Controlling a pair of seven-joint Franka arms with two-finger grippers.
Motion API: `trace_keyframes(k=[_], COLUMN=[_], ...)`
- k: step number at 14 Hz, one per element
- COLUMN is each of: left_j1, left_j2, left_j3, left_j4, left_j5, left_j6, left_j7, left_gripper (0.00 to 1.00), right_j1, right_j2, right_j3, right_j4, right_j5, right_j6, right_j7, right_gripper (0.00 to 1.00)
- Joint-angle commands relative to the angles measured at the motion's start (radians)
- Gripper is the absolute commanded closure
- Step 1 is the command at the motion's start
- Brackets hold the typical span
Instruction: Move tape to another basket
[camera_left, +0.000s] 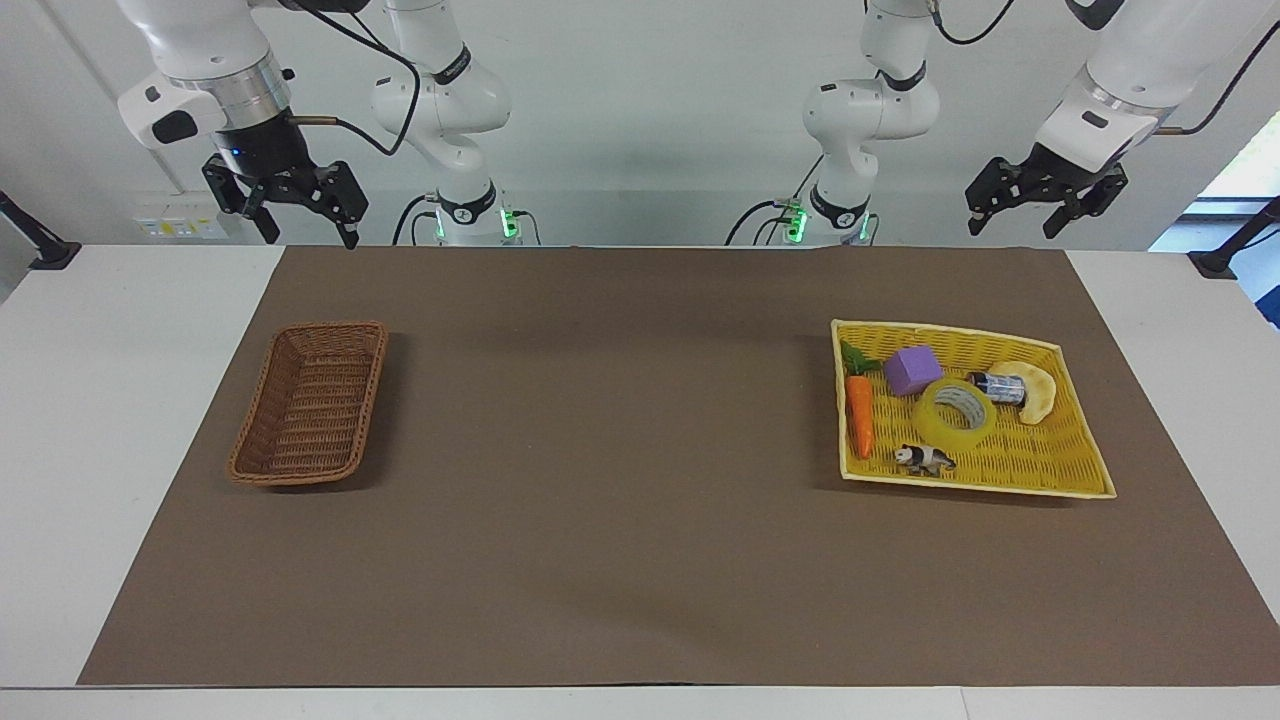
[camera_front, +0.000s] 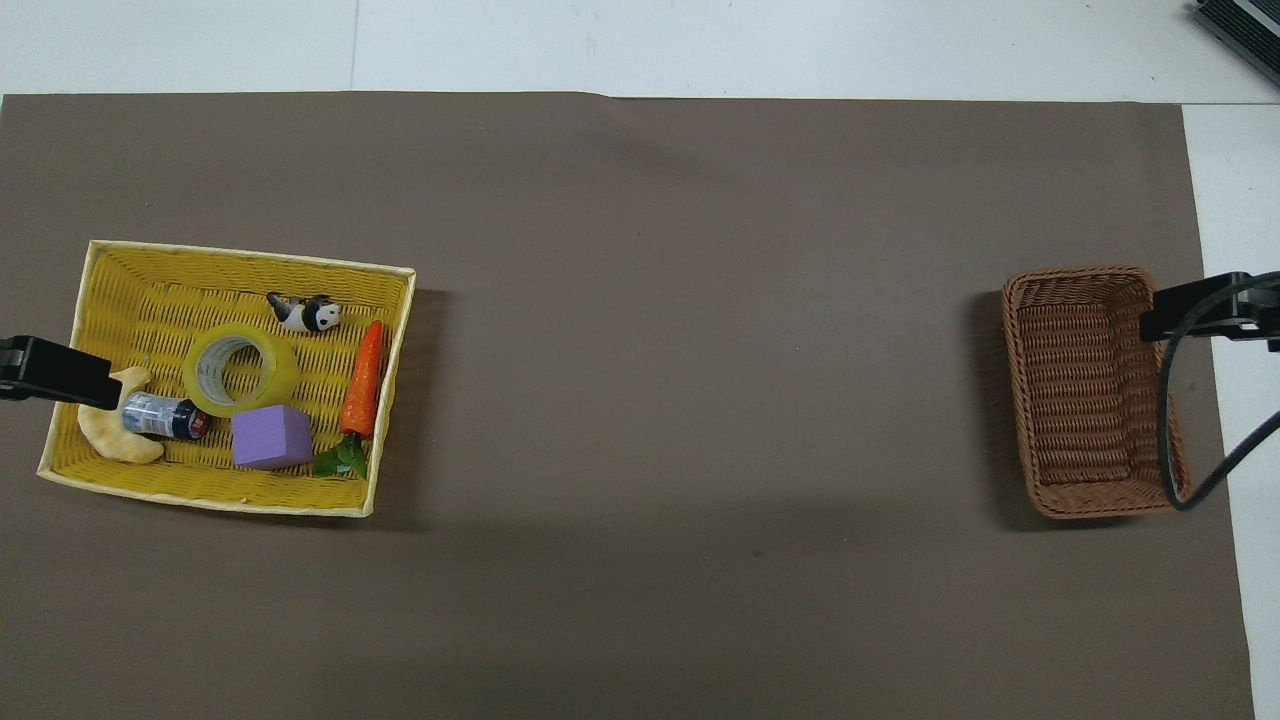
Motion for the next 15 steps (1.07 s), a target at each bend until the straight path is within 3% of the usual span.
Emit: trace_keyframes(k=[1, 15], left_j1=[-0.009, 0.029], left_j2=[-0.025, -0.031], left_j3=[0.011, 0.025], left_j4=[-0.024, -0.036], left_j5=[-0.008, -0.008], left_j6=[0.0, 0.003], left_j7=[-0.011, -0.017], left_gripper=[0.0, 0.0], right_j1=[-0.012, -0.012], right_j2=[-0.008, -0.008], right_j3=[0.004, 0.004], right_j4=[-0.014, -0.014], right_j5=[0.007, 0.007], right_j6=[0.008, 0.008], right_j7=[-0.02, -0.02], right_gripper=[0.0, 0.0])
